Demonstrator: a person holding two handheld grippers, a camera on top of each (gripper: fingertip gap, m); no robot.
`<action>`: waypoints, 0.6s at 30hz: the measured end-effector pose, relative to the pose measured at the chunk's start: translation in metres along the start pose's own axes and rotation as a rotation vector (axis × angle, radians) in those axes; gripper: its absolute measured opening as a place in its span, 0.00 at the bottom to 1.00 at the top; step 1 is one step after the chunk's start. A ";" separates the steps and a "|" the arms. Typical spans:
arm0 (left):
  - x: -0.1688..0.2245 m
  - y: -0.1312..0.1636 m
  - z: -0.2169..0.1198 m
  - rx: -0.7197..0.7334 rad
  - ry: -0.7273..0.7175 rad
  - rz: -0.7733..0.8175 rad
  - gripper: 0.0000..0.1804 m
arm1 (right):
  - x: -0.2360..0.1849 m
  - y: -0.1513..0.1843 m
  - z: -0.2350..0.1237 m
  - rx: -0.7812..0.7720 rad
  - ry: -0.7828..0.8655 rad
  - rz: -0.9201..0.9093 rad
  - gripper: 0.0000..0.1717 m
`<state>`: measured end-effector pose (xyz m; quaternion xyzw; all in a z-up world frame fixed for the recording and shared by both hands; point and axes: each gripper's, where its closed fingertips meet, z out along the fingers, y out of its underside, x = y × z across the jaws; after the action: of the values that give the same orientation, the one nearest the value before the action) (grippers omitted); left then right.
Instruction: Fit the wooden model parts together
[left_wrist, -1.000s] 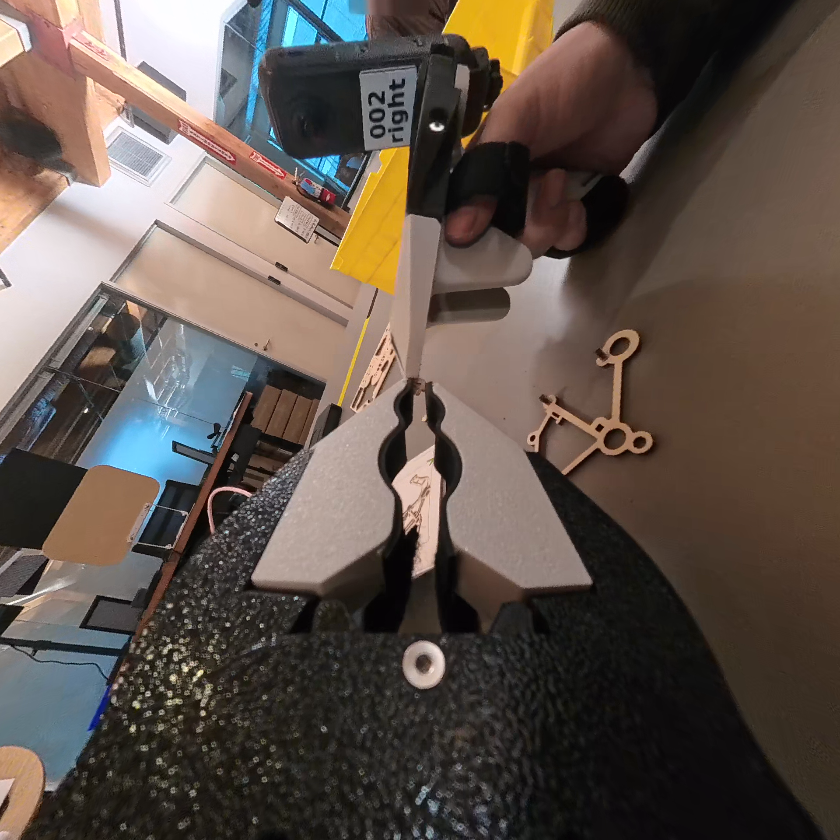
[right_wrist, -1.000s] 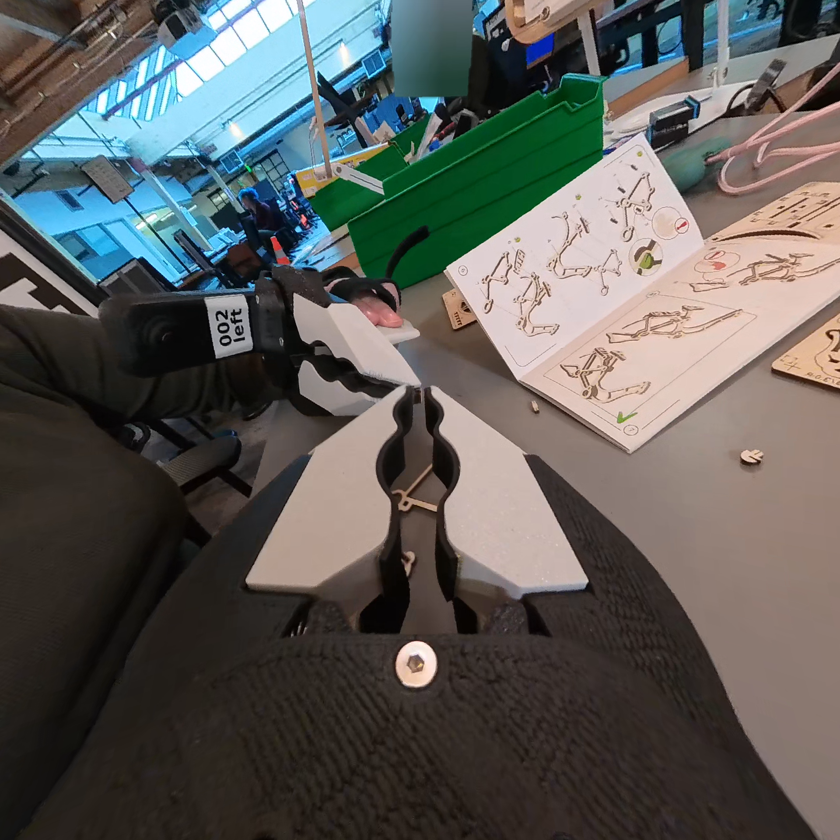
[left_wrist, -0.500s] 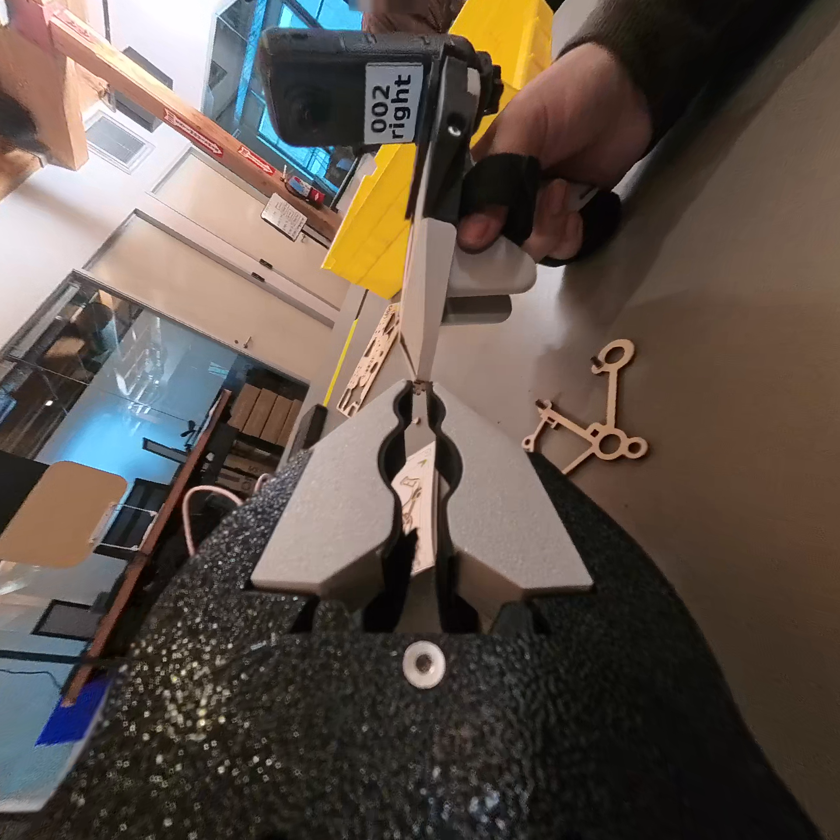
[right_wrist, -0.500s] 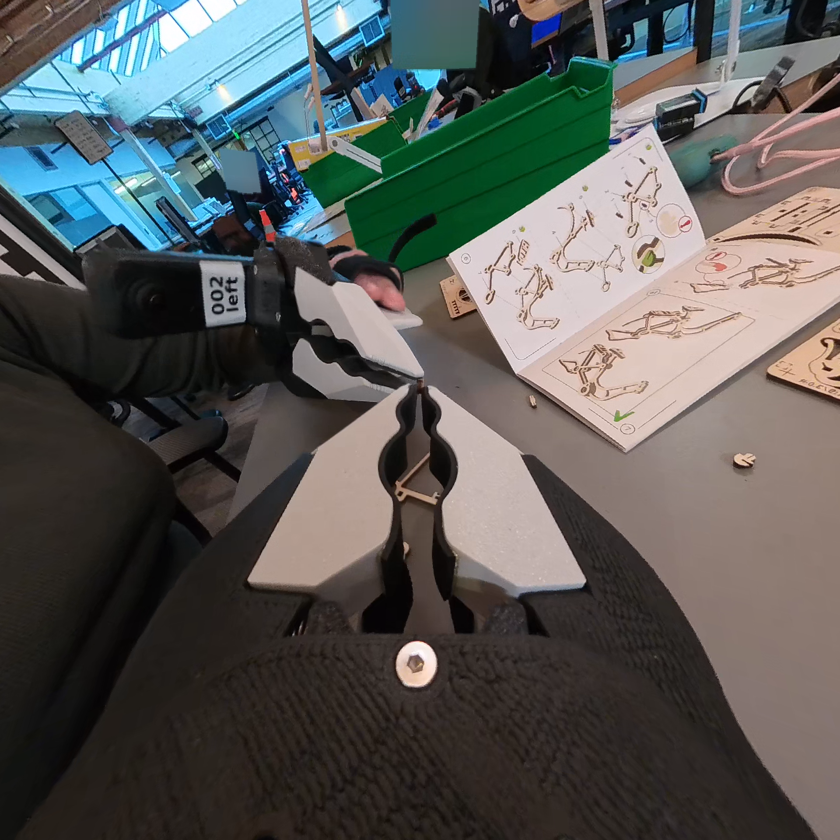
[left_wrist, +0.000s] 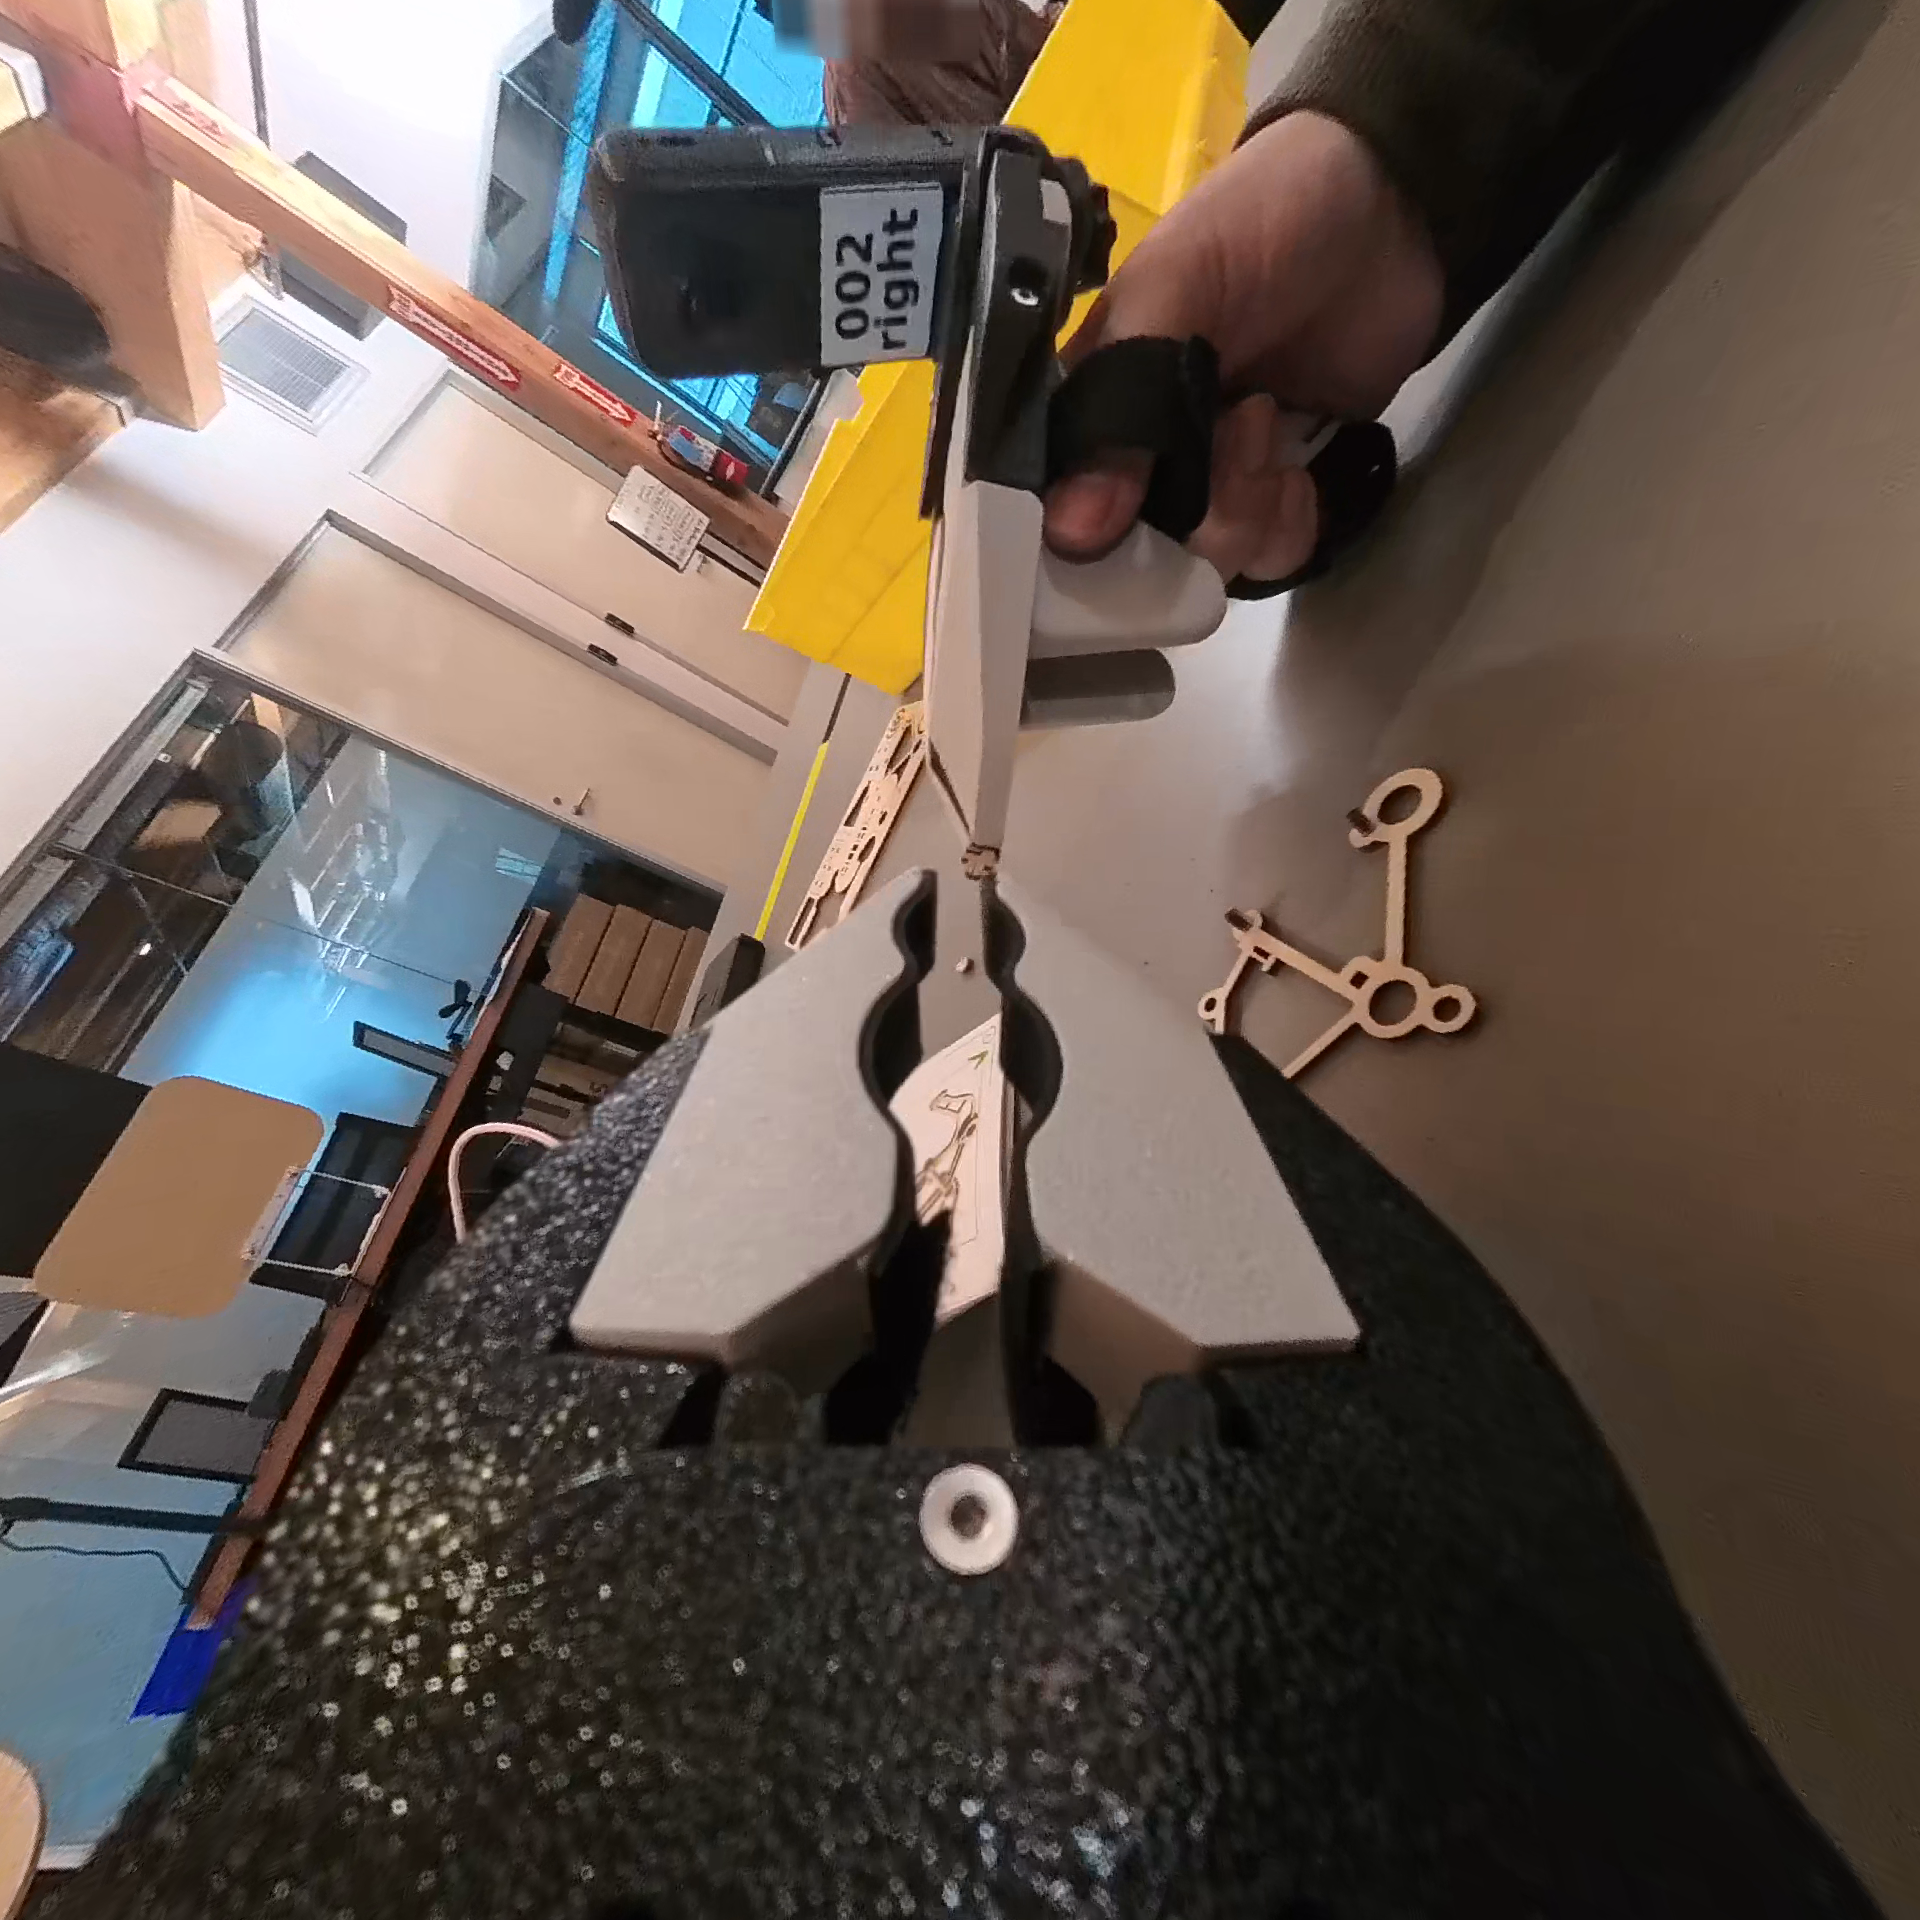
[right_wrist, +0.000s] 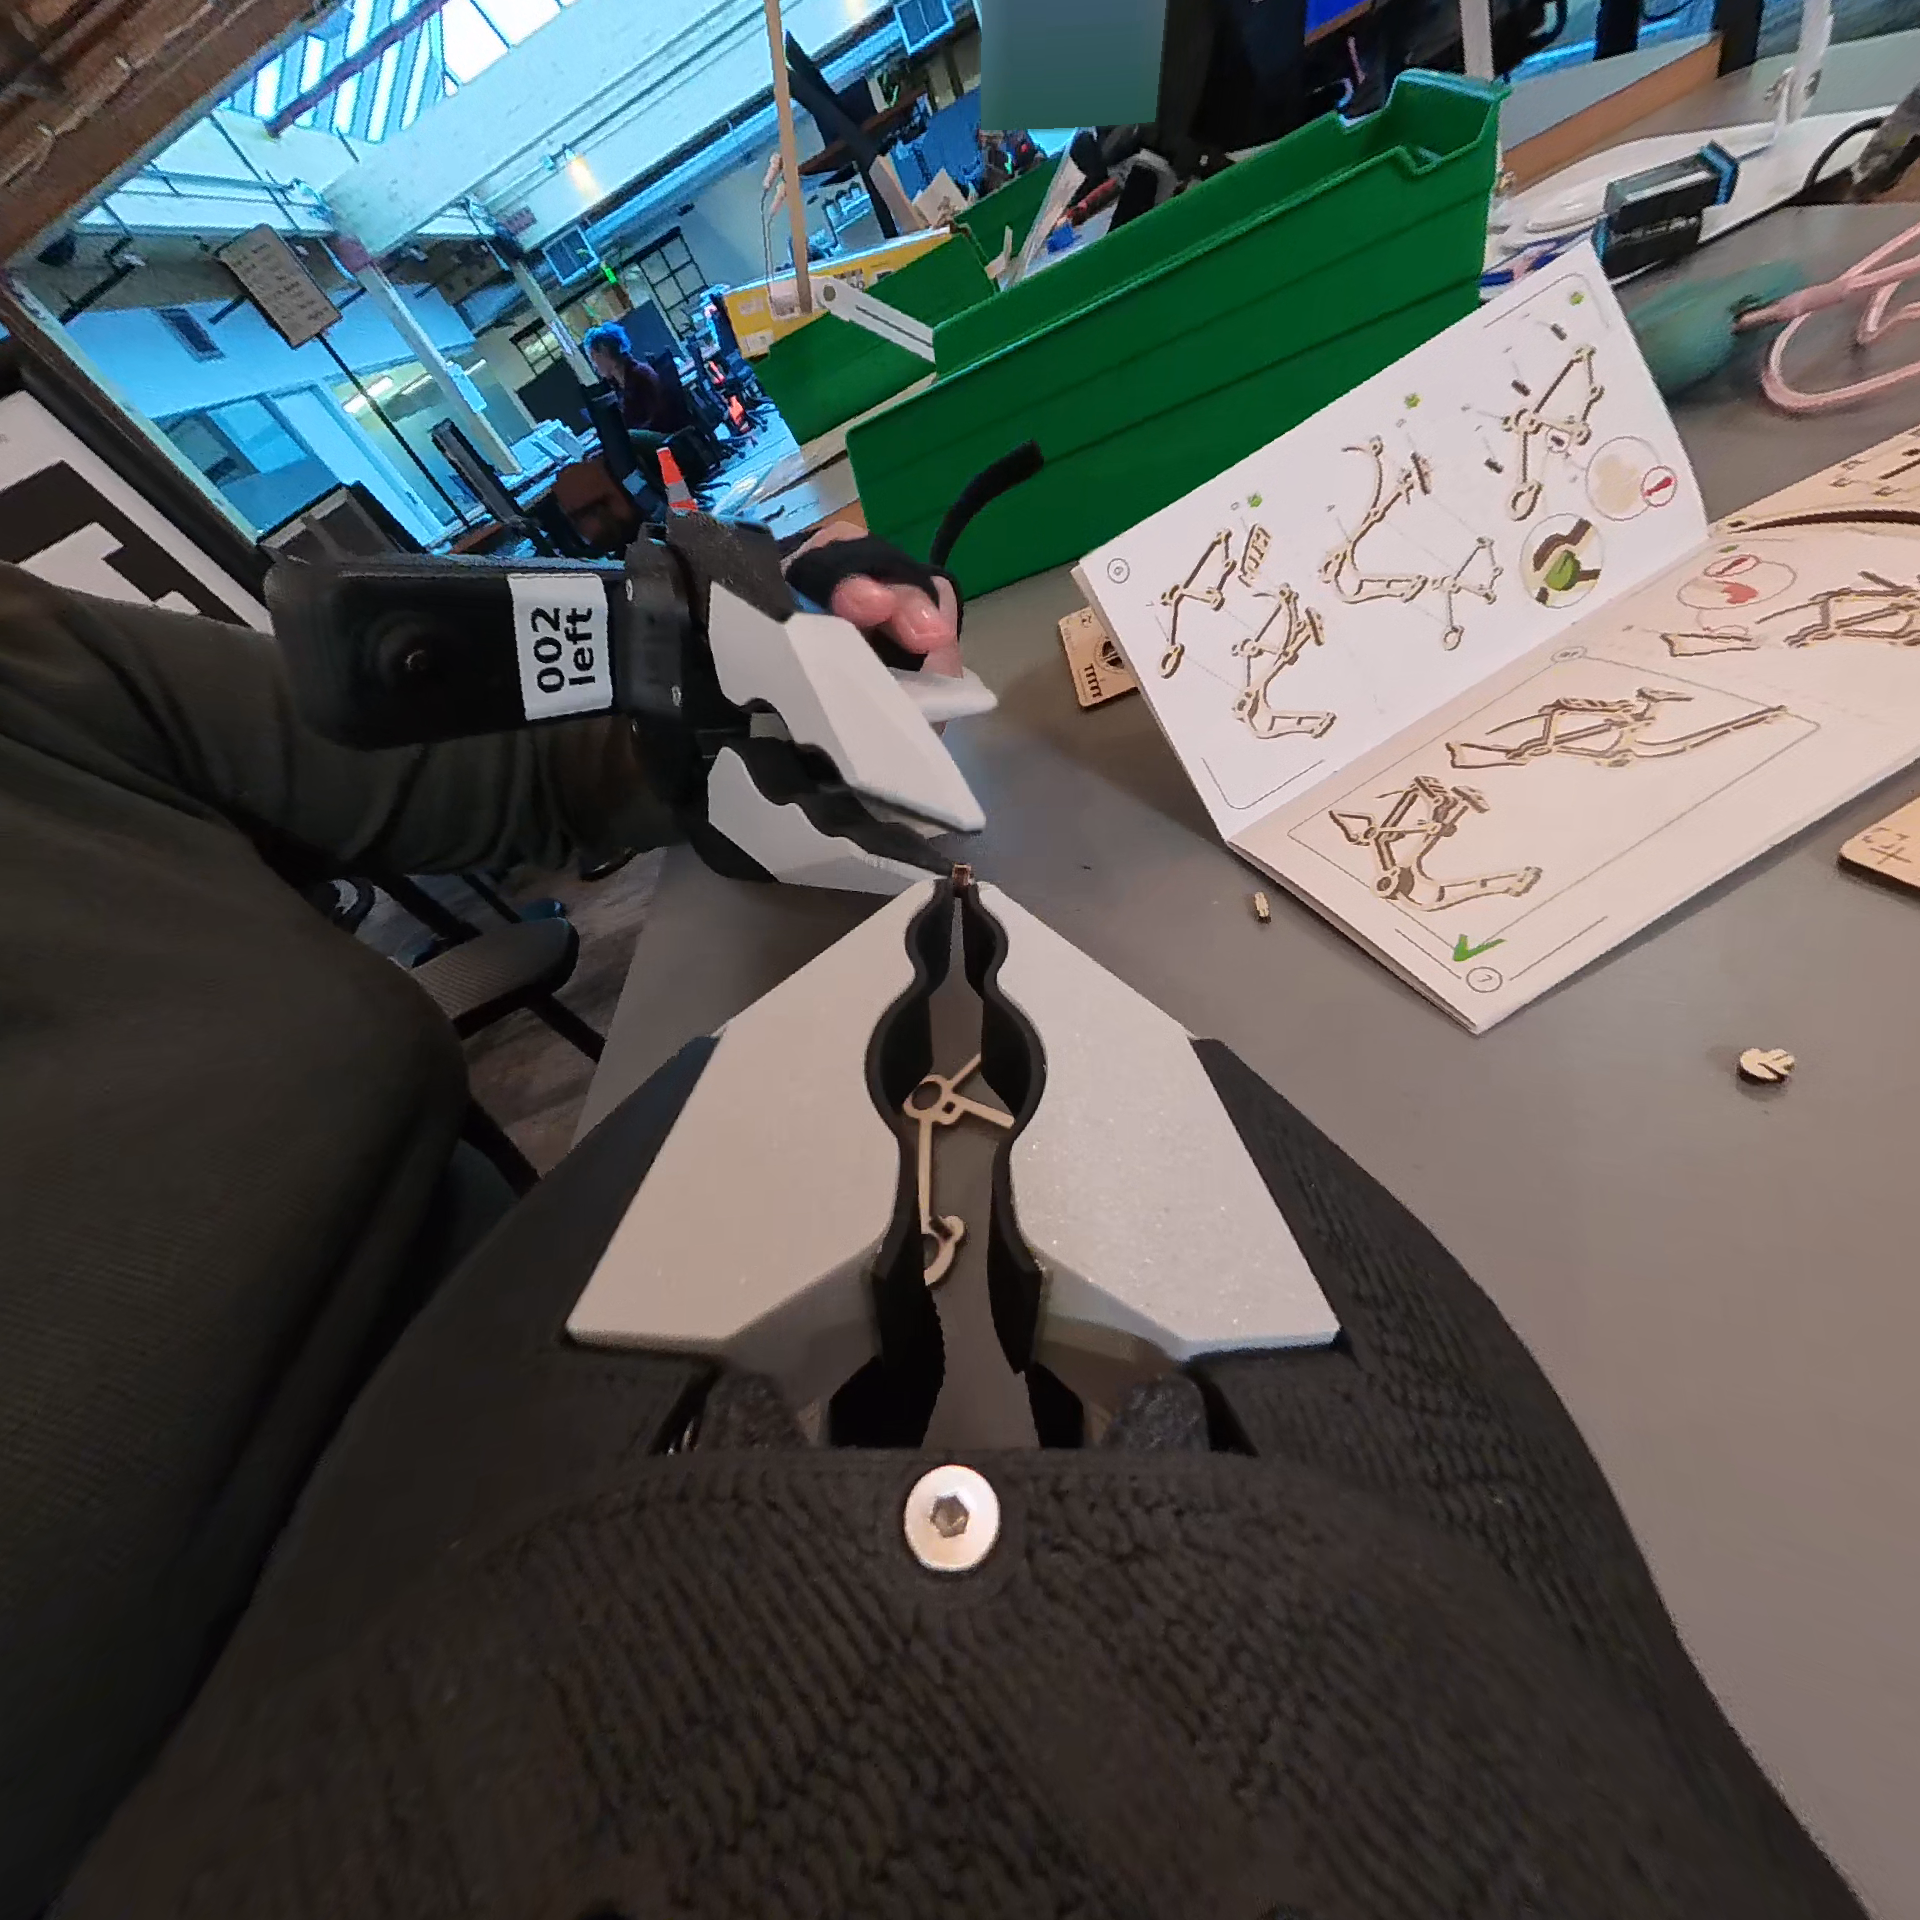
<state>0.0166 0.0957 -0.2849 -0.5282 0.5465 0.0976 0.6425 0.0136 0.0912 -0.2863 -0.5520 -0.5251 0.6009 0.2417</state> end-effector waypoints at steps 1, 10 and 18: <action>0.002 0.000 0.000 0.000 0.011 0.008 0.01 | 0.000 0.000 0.000 0.001 -0.004 0.002 0.00; 0.004 -0.001 -0.001 0.000 0.022 0.032 0.00 | -0.002 0.003 0.001 -0.021 -0.021 0.004 0.00; 0.008 0.000 -0.001 -0.005 0.042 0.046 0.00 | -0.002 0.005 0.002 -0.034 -0.016 -0.004 0.00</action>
<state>0.0189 0.0916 -0.2910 -0.5189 0.5717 0.1025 0.6272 0.0141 0.0874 -0.2901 -0.5503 -0.5383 0.5956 0.2293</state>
